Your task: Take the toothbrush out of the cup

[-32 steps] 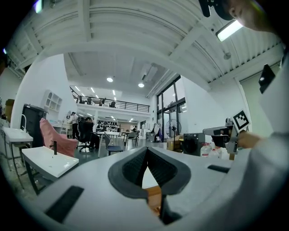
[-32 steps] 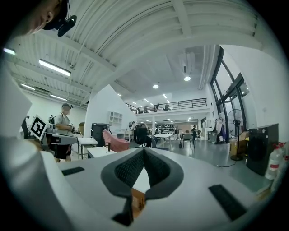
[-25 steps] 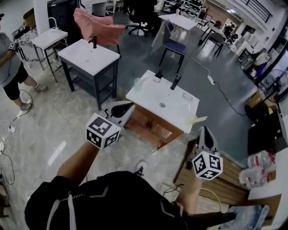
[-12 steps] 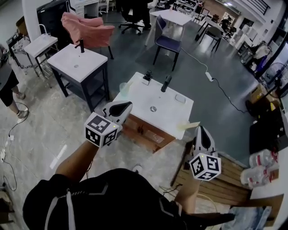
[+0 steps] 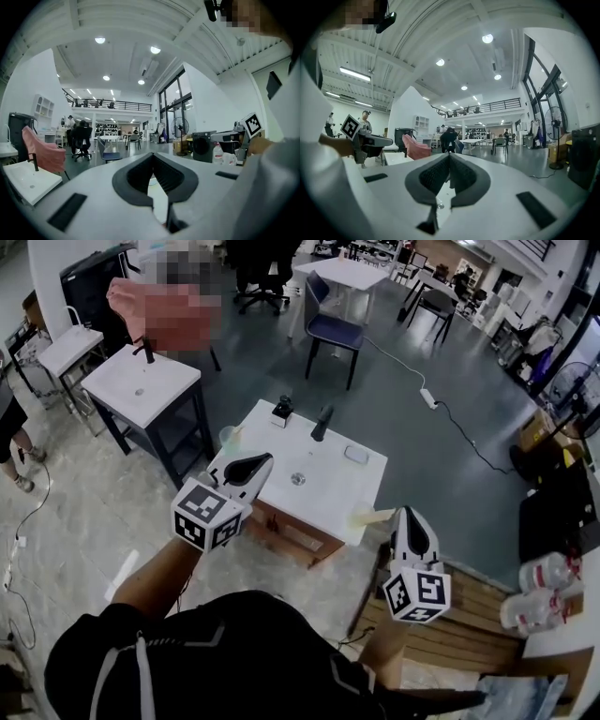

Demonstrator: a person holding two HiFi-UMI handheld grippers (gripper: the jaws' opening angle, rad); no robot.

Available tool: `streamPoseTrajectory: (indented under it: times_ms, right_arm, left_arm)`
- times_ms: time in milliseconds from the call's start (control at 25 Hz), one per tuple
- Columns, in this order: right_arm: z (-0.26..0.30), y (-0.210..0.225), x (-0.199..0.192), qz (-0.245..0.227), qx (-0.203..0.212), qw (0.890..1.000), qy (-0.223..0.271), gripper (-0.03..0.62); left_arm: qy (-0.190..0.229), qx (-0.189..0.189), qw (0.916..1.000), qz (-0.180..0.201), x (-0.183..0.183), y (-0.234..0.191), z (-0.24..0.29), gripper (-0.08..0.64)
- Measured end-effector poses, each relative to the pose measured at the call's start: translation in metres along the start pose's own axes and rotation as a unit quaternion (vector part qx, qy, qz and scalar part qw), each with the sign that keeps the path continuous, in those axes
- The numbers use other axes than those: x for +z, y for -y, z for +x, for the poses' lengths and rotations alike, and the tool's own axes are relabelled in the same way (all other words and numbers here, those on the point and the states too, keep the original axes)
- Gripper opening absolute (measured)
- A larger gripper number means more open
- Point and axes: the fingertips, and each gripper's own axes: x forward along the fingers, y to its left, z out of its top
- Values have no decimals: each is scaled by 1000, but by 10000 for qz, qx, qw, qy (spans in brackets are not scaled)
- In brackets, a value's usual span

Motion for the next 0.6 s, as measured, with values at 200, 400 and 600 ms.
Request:
streamPoseTrajectory:
  times_ms: [200,400,600]
  right_arm:
    - [11,29,-7,15,-21,10000,-73,6]
    - [23,39,-14,-75,-101,9998,-181,6]
    - [44,32,-12,-148,-198,9995,-217,6]
  left_arm:
    - [-48,177,9998,52,-3,-6,26,5]
    - [-94,286,9995,32,-7,-23,39,5]
    - [60,366,9993,53,-8,-53,48,5]
